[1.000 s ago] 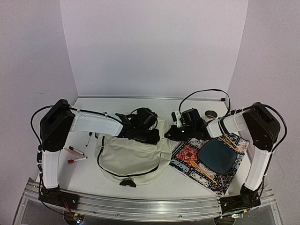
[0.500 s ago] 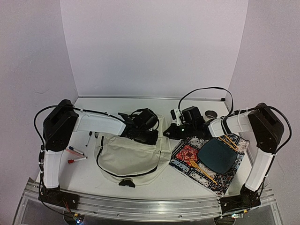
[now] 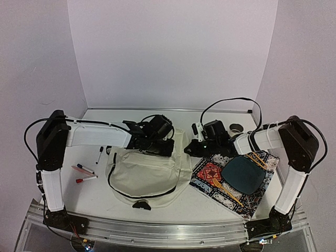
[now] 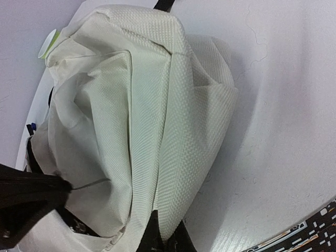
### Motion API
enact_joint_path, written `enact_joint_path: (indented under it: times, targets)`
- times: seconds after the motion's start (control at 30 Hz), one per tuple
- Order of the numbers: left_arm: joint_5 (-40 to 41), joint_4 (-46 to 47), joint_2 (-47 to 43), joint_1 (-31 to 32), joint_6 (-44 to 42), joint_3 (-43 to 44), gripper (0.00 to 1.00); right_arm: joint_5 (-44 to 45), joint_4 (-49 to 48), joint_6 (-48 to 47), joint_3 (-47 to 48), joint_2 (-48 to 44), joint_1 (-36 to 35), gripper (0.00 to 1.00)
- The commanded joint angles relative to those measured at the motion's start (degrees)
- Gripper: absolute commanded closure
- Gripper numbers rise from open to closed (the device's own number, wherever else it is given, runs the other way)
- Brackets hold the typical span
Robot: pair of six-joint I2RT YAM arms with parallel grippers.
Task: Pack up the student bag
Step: Pick up the lower front pocket of the student bag, then unzip the lower front pocket of the student bag.
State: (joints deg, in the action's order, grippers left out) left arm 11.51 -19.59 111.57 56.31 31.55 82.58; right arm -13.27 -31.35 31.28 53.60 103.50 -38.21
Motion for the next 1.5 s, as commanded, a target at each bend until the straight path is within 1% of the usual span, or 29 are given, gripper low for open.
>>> enact_joint_path:
  times: [0.0,0.23,0.43,0.77,1.07,1.3,1.47]
  targets:
    - [3.16,0.35,-4.8,-0.15,-0.2,-0.74,1.0,0.75,-0.24,-1.35,0.16,-3.39,-0.55,1.0]
    - [8.61,0.27,-6.9,-1.43,0.34,-4.95,1.0,2.01,0.13,-1.51,-0.74,-4.06,-0.55,1.0]
    - [9.53,0.26,-10.36,-4.66,1.57,-11.02,1.0,2.9,0.12,-1.75,-1.83,-4.43,-0.32,1.0]
    - [11.49,0.23,-19.47,-10.11,1.9,-20.51,1.0,3.47,0.21,-2.1,-2.02,-3.48,1.4,1.0]
    - [14.5,-1.36,-25.2,-13.22,2.22,-26.38,1.0,3.34,1.31,-3.61,-1.54,-3.56,3.58,1.0]
    - [17.83,-2.2,-27.1,-15.96,2.53,-30.21,1.0,3.47,2.46,-4.85,-0.79,-3.42,4.95,1.0]
    - [19.88,-1.83,-25.36,-18.3,2.81,-32.17,1.0,3.66,3.48,-5.76,0.7,-2.78,5.6,1.0]
